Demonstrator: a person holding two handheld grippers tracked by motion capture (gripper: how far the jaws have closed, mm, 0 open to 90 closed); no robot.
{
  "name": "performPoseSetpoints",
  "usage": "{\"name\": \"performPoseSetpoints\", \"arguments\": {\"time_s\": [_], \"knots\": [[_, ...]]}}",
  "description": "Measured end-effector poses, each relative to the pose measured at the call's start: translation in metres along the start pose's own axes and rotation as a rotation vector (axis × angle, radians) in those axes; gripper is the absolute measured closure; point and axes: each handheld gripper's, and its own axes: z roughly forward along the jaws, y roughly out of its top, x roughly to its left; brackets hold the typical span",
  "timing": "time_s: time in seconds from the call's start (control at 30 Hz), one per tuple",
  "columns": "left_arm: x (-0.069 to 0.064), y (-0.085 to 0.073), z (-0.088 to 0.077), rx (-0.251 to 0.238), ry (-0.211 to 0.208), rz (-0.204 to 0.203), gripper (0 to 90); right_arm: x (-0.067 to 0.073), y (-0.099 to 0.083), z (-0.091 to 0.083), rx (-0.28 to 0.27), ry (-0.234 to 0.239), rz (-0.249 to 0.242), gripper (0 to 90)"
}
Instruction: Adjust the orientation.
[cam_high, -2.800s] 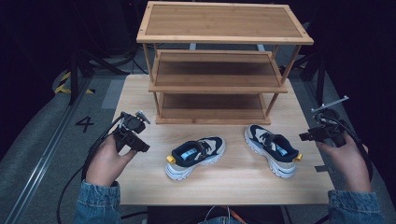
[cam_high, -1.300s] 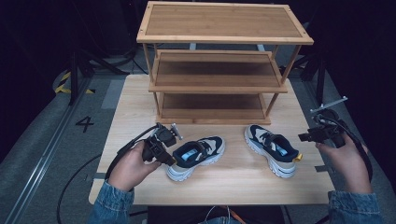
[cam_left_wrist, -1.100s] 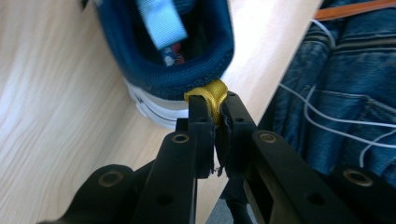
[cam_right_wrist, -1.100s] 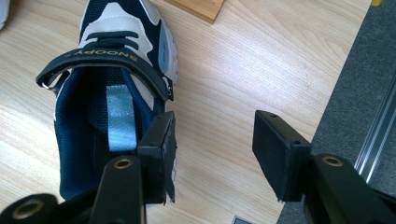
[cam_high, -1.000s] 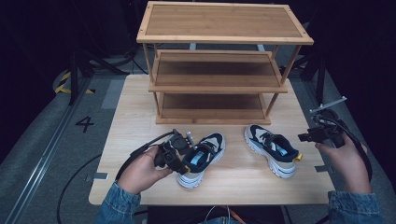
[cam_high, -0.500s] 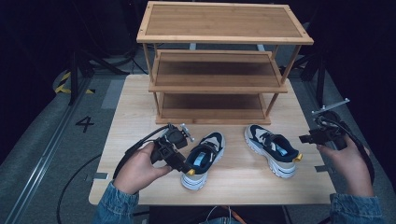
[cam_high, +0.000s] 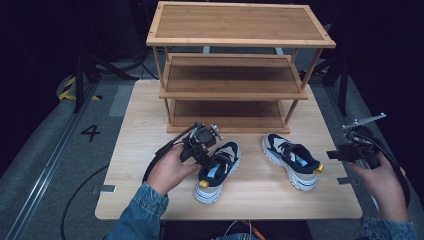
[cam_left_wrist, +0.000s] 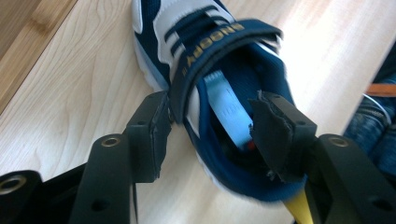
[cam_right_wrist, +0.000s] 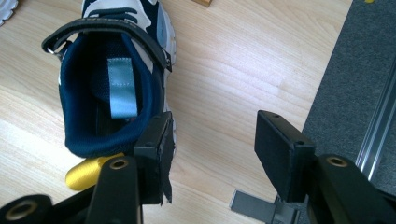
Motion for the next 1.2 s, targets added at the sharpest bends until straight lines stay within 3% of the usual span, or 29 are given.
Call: {"name": "performPoseSetpoints", "arguments": {"time_s": [0.13,0.2,0.23,0.33,0.43,0.6,0.8,0.97,1.03,1.1,1.2], "knots": [[0.002,0.008,0.014,0.015,0.036,0.019,43.4,0.001,-0.003,-0.001,-0.003,0.002,-0.003,47.3],[0.004,0.011,0.02,0.025,0.027,0.017,46.7,0.0,-0.004,-0.002,-0.006,0.003,0.002,47.3],[0.005,0.013,0.026,0.044,0.027,-0.006,49.8,0.0,-0.005,-0.002,-0.005,0.003,0.007,47.3],[0.004,0.014,0.028,0.037,0.044,0.016,55.4,0.001,-0.005,-0.002,-0.007,0.001,0.004,47.3],[0.004,0.014,0.026,0.012,0.04,0.024,67.1,0.001,-0.004,-0.002,-0.011,0.004,-0.002,47.3],[0.002,0.013,0.025,0.01,0.059,0.015,70.4,0.001,-0.004,-0.001,-0.007,0.003,-0.005,47.3],[0.012,0.008,0.019,0.004,0.095,-0.047,71.2,0.0,-0.004,-0.001,-0.011,0.006,-0.001,47.3],[0.028,-0.001,0.015,0.0,0.151,-0.139,71.1,0.001,-0.003,0.0,-0.011,0.006,-0.005,47.2],[0.038,-0.005,0.016,-0.001,0.132,-0.171,70.3,0.002,-0.002,0.001,-0.009,0.009,-0.007,47.1],[0.039,-0.007,0.016,-0.007,0.115,-0.189,69.1,0.003,-0.001,0.001,-0.009,0.007,-0.009,47.1],[0.039,-0.009,0.011,-0.039,0.111,-0.195,57.5,0.003,-0.001,0.001,-0.007,0.006,-0.012,47.1]]}}
